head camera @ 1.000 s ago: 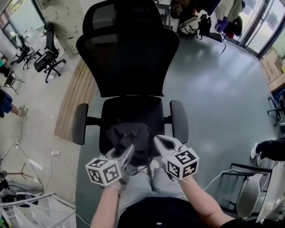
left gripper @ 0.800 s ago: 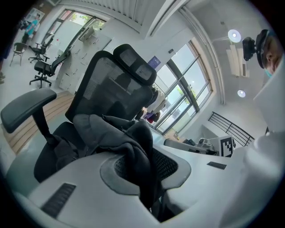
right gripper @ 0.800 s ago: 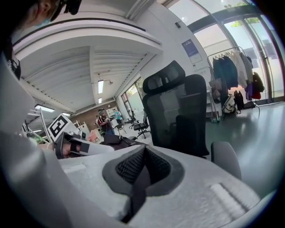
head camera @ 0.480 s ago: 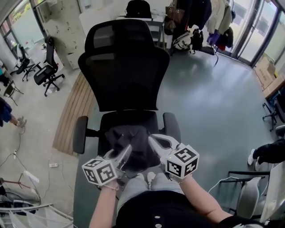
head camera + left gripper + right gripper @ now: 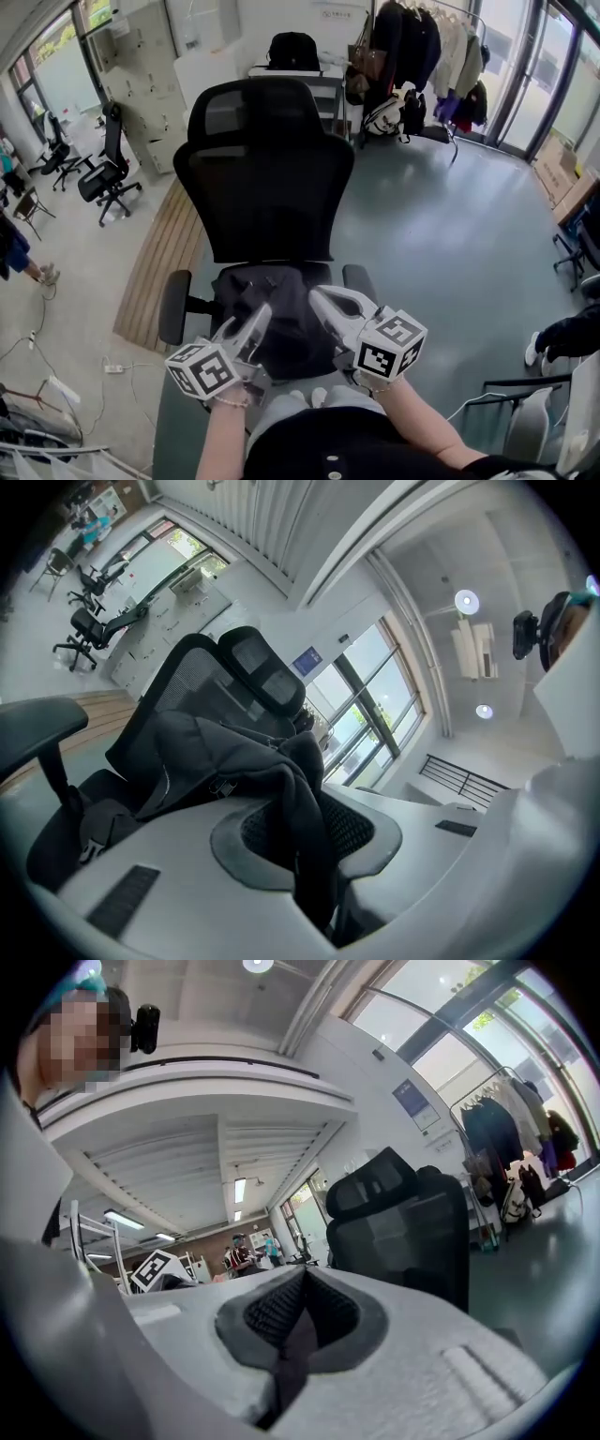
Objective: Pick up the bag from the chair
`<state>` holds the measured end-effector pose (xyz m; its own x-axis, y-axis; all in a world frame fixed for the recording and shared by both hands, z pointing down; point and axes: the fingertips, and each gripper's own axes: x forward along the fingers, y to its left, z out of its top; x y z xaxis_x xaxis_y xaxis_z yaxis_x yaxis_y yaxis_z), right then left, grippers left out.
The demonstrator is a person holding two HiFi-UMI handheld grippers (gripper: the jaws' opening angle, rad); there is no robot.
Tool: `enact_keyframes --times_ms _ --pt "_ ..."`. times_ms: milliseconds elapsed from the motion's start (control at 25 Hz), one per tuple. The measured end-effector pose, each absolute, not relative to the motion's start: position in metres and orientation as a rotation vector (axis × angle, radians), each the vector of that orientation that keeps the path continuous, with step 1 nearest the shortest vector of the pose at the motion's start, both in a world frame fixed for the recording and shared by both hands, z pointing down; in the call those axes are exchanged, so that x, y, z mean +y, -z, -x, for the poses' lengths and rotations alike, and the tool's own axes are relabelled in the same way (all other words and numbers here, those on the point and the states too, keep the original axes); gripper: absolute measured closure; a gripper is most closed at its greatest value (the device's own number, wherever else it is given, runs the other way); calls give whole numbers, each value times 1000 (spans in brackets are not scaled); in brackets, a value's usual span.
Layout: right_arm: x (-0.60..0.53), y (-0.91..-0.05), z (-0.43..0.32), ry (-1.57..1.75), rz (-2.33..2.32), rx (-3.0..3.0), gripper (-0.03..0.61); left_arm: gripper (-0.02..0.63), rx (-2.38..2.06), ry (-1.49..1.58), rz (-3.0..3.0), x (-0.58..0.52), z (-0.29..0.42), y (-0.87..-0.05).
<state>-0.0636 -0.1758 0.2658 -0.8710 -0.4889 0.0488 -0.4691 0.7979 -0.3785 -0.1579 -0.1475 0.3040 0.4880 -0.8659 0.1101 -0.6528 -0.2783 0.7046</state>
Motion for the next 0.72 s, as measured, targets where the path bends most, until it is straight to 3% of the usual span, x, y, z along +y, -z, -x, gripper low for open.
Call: enact_keyframes --times_ms 720 --pt "-177 -228 46 441 815 2862 581 531 -1232 448 -2242 -132 146 -261"
